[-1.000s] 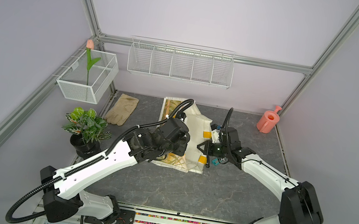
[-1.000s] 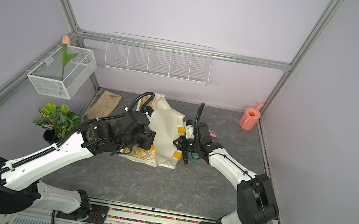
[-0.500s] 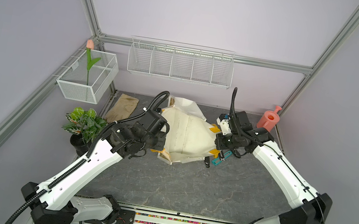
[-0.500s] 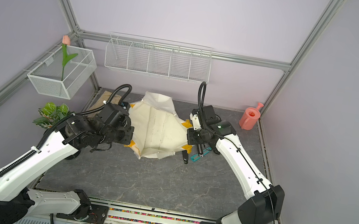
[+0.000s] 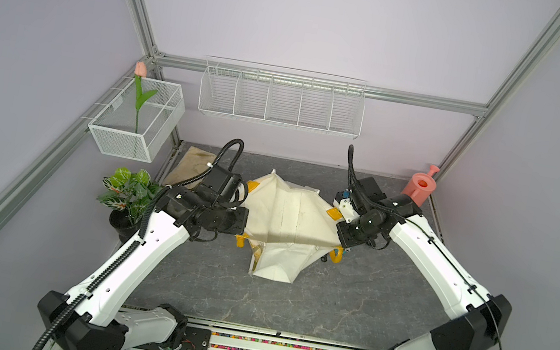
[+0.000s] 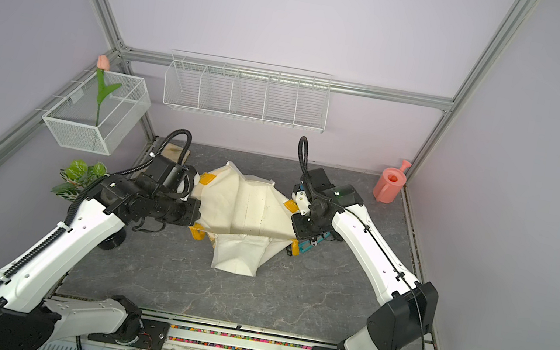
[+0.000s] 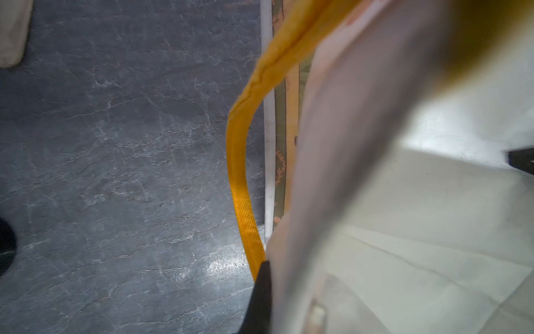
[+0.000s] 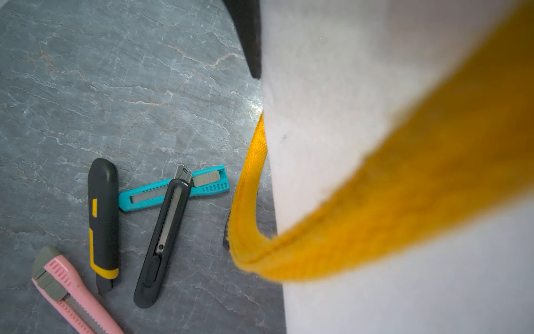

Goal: Place the art knife into the pouch
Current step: Open the pouch at the center of the board.

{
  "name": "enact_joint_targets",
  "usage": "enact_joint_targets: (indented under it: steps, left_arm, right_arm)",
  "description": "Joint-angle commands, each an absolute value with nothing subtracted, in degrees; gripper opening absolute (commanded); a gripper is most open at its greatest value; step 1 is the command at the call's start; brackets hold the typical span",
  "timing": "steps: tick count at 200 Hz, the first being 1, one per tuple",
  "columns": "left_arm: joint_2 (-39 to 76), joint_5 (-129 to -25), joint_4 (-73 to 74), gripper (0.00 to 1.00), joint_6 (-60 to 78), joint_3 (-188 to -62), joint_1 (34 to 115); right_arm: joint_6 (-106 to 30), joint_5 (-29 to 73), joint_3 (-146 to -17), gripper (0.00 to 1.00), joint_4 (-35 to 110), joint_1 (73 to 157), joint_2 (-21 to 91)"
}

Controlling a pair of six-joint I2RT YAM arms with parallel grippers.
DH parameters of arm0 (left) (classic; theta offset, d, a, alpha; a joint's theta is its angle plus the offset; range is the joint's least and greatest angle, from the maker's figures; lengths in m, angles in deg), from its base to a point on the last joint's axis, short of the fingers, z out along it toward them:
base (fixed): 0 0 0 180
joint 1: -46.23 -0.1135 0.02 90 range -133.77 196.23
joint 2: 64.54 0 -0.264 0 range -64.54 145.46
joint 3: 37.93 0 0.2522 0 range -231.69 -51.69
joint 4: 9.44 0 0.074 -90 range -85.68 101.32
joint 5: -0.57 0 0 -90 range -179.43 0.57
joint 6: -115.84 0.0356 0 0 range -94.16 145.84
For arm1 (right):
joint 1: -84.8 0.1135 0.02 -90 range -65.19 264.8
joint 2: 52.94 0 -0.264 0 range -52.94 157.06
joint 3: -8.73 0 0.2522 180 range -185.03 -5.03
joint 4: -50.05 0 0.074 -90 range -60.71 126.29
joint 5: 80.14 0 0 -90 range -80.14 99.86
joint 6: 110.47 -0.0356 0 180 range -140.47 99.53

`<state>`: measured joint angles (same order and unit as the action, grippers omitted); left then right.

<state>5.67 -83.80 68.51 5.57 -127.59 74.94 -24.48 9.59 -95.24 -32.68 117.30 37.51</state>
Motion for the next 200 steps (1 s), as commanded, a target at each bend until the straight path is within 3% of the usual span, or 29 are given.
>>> enact_joint_targets:
  steps: [1, 17, 37, 52, 77, 133, 200]
  left_arm:
    - [9.1, -81.4, 67.2, 0.0, 8.4, -126.6, 74.1]
    - [11.6, -80.2, 67.1, 0.0, 9.2, -127.4, 74.2]
    - [14.5, -79.8, 68.9, 0.0, 10.2, -129.3, 74.1]
    - [15.4, -79.7, 68.9, 0.0, 10.8, -129.7, 74.1]
    - [15.9, -79.9, 69.1, 0.0, 11.3, -130.0, 74.1]
    - [16.0, -79.3, 67.4, 0.0, 11.3, -129.4, 74.1]
    - [15.5, -78.1, 65.4, 0.0, 11.3, -129.1, 74.2]
  right_arm:
    - [-20.9, 5.4, -96.3, 0.07, -38.7, 117.7, 39.4]
    - [-20.6, 5.7, -96.2, 0.09, -38.3, 117.9, 40.3]
    - [-20.6, 6.3, -96.4, 0.2, -37.0, 118.5, 41.6]
    - [-20.8, 5.4, -97.5, 0.38, -36.0, 118.9, 42.2]
    - [-22.0, 0.6, -102.6, 0.55, -34.7, 118.9, 42.0]
    - [-20.5, 3.5, -120.3, 0.63, -37.7, 120.5, 42.5]
    - [-19.7, 7.6, -135.3, 0.61, -39.9, 128.9, 58.2]
